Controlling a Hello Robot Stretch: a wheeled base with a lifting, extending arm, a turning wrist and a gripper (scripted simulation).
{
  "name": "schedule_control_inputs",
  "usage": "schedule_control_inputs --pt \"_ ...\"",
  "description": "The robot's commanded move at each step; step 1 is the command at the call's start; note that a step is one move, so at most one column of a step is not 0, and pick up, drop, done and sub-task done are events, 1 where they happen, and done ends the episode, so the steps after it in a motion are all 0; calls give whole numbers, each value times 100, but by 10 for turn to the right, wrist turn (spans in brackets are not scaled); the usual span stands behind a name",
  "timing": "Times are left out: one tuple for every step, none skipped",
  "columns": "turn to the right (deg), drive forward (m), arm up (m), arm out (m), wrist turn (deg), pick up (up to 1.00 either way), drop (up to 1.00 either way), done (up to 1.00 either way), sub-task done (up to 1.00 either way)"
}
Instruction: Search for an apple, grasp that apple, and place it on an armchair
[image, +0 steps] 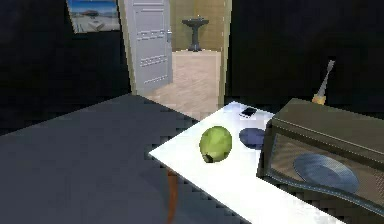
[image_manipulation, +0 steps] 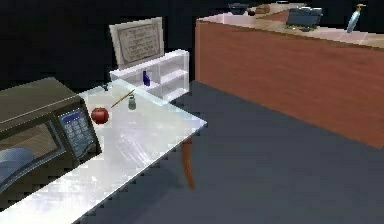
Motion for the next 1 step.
schedule_control_inputs --pt "-240 0 0 0 0 0 0 0 0"
